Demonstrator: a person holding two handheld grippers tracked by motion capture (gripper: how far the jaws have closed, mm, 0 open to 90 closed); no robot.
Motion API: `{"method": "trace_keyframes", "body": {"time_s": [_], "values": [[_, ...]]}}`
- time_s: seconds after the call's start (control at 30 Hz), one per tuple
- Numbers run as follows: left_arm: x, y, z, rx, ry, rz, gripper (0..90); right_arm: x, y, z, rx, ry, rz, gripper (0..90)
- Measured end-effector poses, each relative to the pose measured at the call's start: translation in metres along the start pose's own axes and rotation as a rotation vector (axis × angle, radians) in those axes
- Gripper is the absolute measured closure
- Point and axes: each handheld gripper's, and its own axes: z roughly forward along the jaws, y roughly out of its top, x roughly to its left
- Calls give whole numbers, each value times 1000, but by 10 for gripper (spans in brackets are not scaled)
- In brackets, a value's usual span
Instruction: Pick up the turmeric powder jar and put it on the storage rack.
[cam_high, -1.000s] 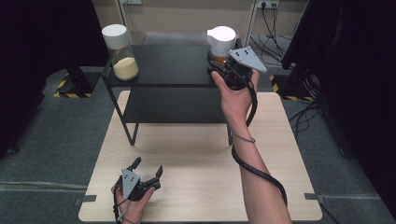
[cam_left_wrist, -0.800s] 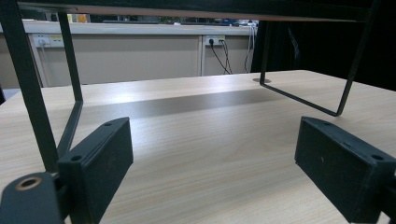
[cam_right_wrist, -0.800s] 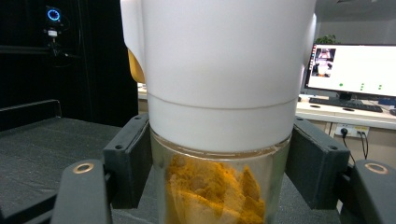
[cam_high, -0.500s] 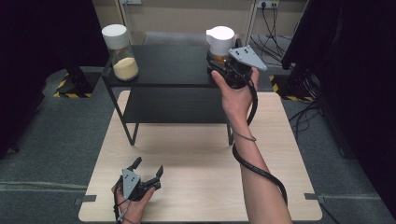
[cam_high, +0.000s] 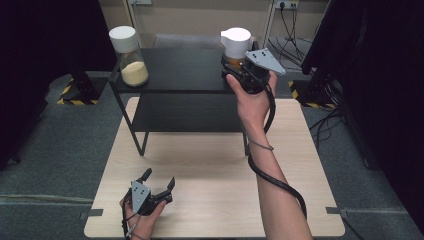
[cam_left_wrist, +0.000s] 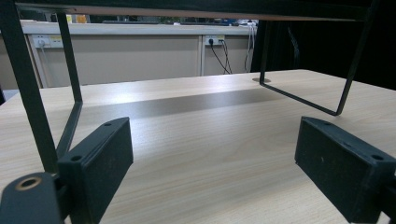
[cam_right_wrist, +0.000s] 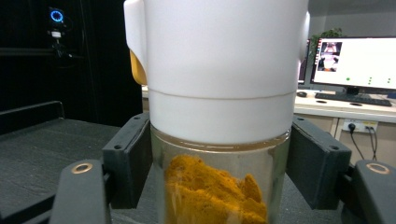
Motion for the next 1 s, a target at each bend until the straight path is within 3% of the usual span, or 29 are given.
{"method": "trace_keyframes", "body": {"time_s": [0.33,0.57,1.0], "values": [[0,0,0,-1,0,0,110,1,8,1,14,19,-1,135],[0,0,0,-1,0,2,110,3,9,0,16,12,-5,105],[-1,0,0,-2,2,1,110,-3,7,-13,-3,45,6,77]]}}
